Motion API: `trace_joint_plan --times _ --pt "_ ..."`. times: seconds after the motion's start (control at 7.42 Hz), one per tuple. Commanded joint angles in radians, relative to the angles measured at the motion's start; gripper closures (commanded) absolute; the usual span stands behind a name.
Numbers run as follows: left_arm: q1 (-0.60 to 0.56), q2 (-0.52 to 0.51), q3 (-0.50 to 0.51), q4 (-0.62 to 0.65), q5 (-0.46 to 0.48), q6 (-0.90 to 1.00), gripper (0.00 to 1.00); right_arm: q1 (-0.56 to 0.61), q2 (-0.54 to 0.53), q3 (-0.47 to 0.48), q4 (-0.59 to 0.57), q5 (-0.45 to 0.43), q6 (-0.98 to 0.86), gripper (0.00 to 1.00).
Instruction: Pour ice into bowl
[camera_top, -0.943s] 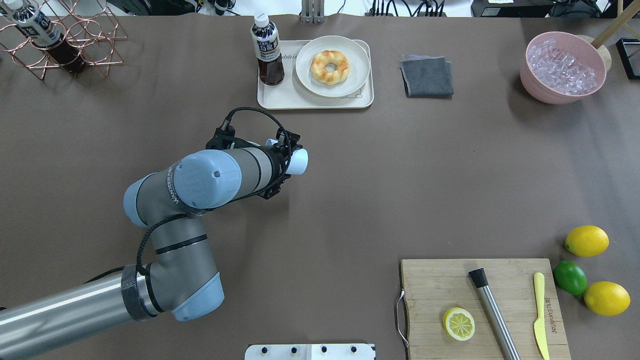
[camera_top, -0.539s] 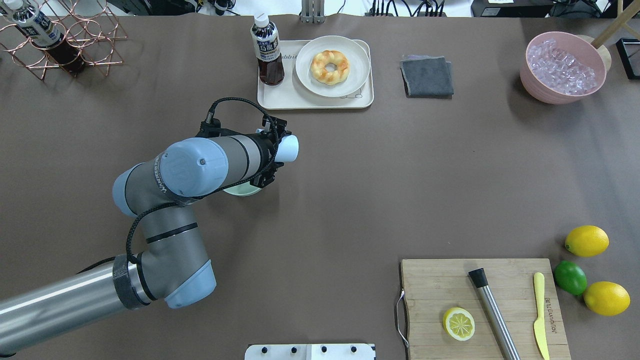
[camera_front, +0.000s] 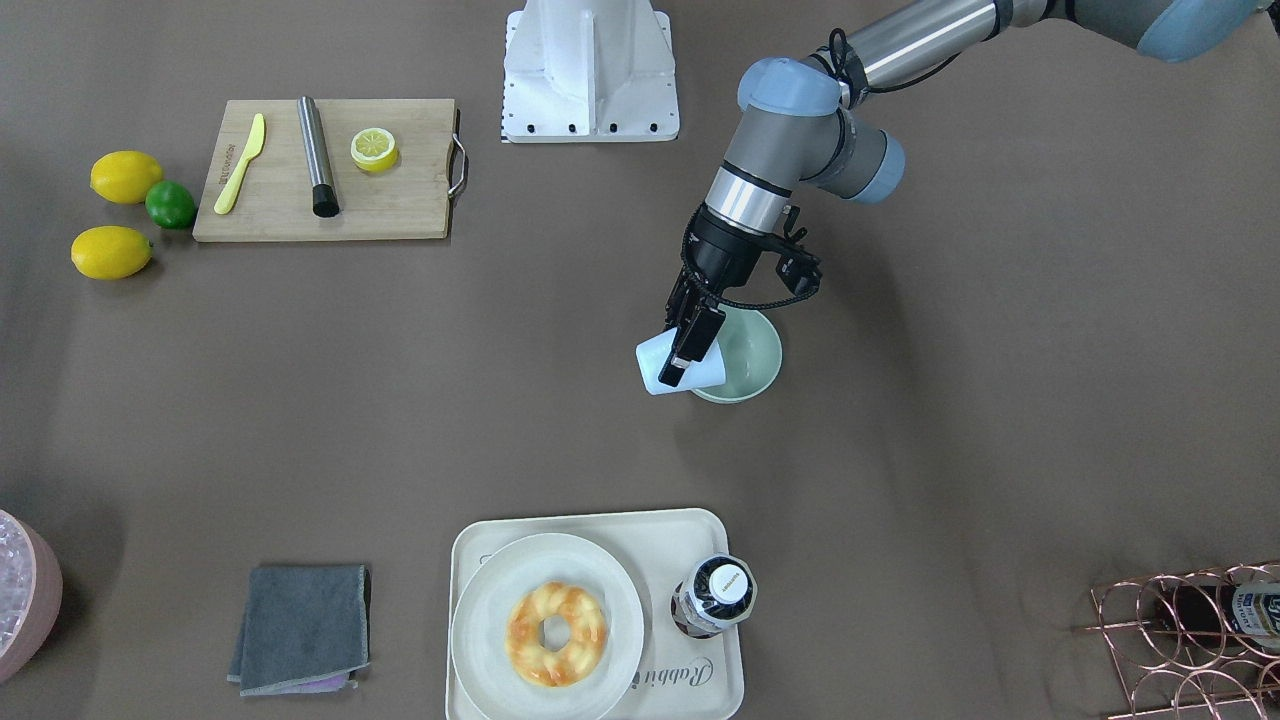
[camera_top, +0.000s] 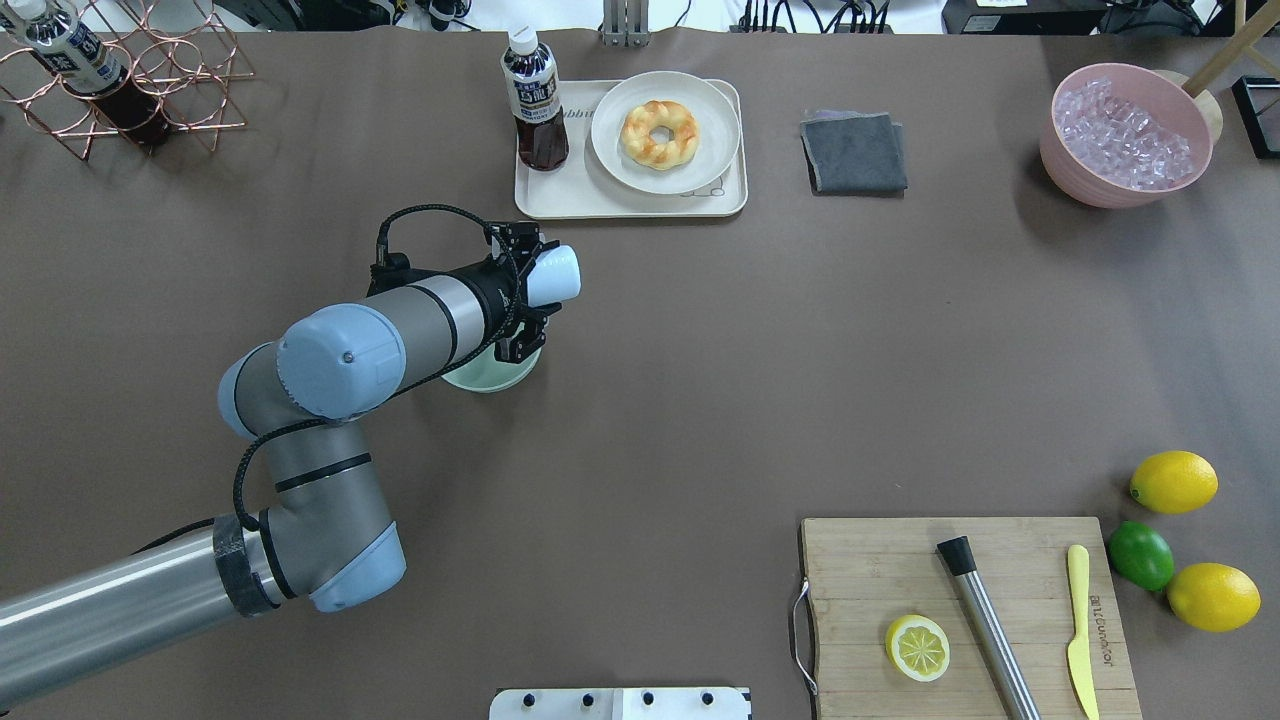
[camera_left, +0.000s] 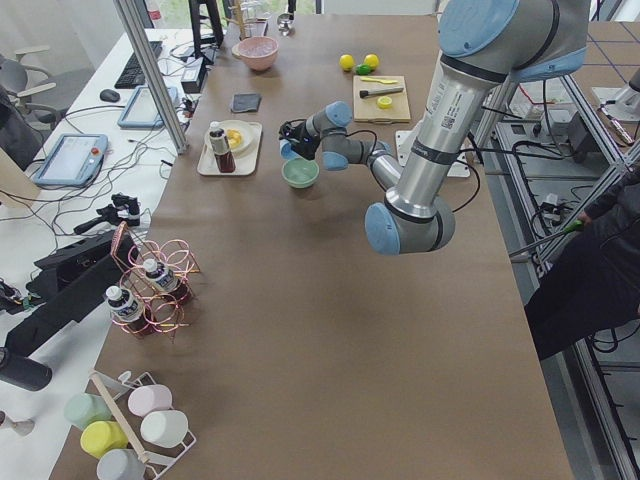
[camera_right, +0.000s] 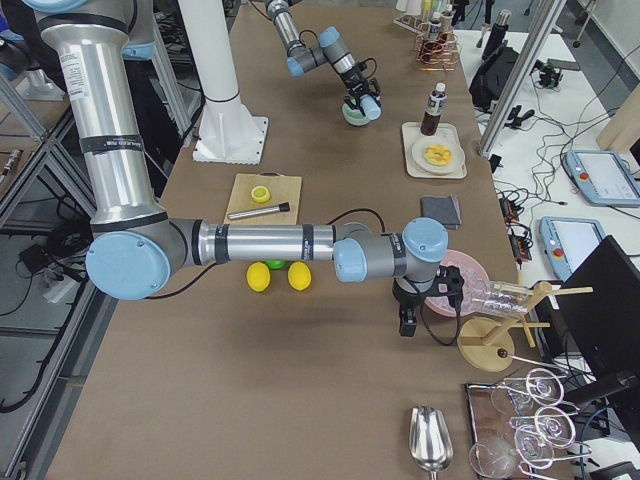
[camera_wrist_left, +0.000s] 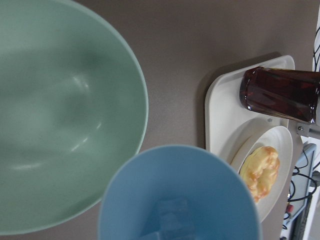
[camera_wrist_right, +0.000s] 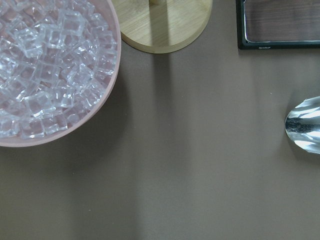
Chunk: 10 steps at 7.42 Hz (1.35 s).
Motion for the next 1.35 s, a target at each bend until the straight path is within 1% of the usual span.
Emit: trace_joint_plan --times 0.0,0.27,0.54,0.67,1.21 --pt "0.006 0.004 0.016 -0.091 0.065 -0.087 0.49 -0.002 0.001 0.002 -0.002 -0.001 0.001 0.01" --pt "0.018 0.005 0.042 -0.167 0.105 -0.107 0.49 -0.003 0.001 0.001 -0.002 -0.007 0.002 0.01" --pt "0.027 0.014 0.048 -0.204 0.126 -0.13 0.49 -0.005 0.001 0.001 -0.002 -0.007 0.002 0.01" --pt "0.035 0.019 0.065 -0.261 0.128 -0.132 0.49 -0.005 0.001 0.001 -0.002 -0.008 0.002 0.01" --pt "0.082 0.048 0.128 -0.459 0.237 -0.148 0.49 -0.012 0.005 -0.004 -0.002 -0.008 0.001 0.01"
